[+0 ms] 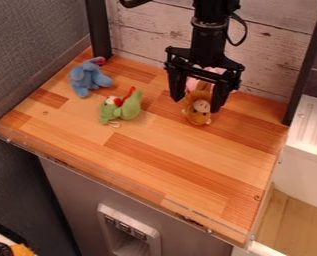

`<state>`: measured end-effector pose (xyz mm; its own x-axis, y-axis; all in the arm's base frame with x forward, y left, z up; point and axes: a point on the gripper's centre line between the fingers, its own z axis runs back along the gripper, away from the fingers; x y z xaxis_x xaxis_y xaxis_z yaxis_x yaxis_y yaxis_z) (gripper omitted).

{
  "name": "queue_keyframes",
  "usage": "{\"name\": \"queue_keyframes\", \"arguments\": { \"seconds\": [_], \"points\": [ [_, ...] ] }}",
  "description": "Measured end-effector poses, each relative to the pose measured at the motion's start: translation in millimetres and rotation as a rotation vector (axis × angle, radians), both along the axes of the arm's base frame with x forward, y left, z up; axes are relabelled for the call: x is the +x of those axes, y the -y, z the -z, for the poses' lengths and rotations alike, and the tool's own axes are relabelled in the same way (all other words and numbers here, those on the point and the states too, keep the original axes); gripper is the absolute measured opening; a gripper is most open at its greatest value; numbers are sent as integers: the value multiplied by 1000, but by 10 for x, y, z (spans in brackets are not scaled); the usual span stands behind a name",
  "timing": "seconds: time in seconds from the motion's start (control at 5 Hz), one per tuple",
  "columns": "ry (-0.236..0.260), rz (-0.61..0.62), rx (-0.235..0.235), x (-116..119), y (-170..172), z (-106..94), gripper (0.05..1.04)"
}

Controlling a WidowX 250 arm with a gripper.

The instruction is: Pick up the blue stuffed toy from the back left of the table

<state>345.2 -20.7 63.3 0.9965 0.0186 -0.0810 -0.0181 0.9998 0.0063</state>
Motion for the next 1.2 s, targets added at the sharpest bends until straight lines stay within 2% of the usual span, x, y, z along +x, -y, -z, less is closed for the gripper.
{"name": "queue_keyframes", "arguments": {
  "seconds": [0.2, 0.6, 0.8, 1.0, 1.2],
  "points": [
    [-23, -92, 2, 4, -170, 68, 995],
    [-19, -503, 9, 43, -969, 24, 995],
    [-17, -743, 13, -14, -1351, 2, 994],
    [-21, -989, 19, -116, -1627, 2, 995],
    [-21, -1130, 22, -156, -1804, -35, 999]
  ]
}}
